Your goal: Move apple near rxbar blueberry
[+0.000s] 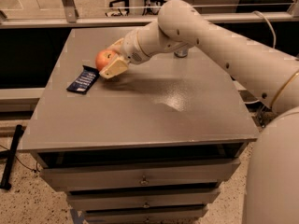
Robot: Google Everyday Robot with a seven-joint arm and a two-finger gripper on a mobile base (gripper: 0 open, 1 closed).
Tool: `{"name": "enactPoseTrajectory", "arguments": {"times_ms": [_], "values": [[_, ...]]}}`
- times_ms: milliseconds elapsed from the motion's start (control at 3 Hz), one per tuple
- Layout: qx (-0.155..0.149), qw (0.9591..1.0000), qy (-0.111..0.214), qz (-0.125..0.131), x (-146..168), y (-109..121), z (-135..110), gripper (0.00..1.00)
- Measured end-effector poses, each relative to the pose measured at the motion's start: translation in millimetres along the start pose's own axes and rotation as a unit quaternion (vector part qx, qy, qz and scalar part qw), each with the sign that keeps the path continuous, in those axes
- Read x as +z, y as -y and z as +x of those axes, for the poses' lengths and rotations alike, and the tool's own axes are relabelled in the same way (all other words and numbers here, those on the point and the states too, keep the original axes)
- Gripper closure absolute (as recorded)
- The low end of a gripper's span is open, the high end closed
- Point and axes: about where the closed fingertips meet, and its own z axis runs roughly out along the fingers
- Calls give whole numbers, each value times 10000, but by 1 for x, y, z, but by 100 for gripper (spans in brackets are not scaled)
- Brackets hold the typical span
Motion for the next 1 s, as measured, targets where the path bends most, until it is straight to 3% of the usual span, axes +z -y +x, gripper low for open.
{"name": "enactPoseTrajectory", "arguments": {"times_ms": [1000], "values": [[-145, 9988, -448, -147, 4, 1, 12, 15]]}}
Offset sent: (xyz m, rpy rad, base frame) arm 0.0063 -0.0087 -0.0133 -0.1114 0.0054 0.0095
